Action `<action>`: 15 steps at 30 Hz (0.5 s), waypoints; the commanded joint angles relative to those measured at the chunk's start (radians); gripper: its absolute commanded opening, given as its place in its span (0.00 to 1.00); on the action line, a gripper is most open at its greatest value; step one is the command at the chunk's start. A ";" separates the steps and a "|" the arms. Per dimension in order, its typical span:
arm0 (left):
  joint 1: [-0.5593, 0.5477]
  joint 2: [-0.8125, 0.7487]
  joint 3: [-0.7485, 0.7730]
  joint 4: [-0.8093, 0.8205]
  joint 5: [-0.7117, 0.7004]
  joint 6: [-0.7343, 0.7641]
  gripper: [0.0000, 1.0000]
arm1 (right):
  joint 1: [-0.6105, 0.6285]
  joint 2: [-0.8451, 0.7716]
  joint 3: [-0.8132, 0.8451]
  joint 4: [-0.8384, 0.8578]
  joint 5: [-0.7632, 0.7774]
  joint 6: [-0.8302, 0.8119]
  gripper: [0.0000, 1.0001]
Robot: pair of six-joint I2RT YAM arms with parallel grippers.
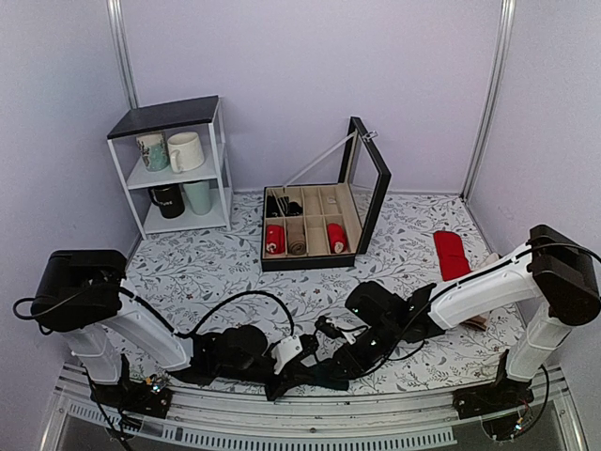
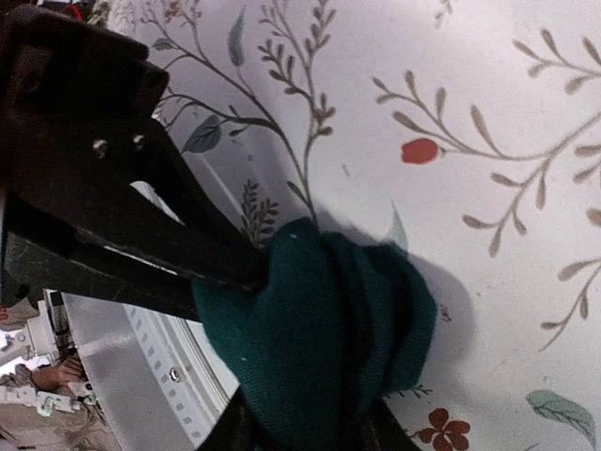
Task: Roll the socks
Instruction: Pick up the sock from the center of the board.
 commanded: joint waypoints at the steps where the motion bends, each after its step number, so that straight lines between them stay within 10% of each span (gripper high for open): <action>1: 0.005 0.077 -0.044 -0.306 0.005 0.007 0.00 | 0.009 0.045 0.007 -0.001 -0.031 -0.010 0.08; 8: 0.007 -0.070 -0.007 -0.374 -0.126 0.068 0.17 | -0.003 0.004 -0.031 0.027 0.022 0.031 0.00; 15: 0.037 -0.386 -0.030 -0.451 -0.222 0.148 0.55 | -0.027 -0.024 -0.040 0.044 0.054 0.047 0.00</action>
